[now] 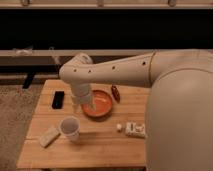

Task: Place the eraser in the ceramic cup

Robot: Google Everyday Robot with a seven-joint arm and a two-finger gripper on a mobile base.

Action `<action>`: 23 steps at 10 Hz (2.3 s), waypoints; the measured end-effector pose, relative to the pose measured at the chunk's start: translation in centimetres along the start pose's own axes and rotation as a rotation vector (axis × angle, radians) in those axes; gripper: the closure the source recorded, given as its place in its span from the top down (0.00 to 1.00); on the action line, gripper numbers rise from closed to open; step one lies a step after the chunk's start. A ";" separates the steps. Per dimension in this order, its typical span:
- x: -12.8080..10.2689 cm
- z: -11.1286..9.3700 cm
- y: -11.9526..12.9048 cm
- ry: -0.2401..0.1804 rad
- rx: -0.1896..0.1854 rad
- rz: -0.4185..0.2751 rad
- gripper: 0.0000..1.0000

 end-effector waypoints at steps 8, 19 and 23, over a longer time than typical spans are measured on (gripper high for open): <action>0.0 0.0 0.0 0.000 0.000 0.000 0.65; 0.0 0.0 0.0 -0.001 0.000 0.000 0.65; 0.0 0.1 0.3 -0.007 0.006 -0.022 0.65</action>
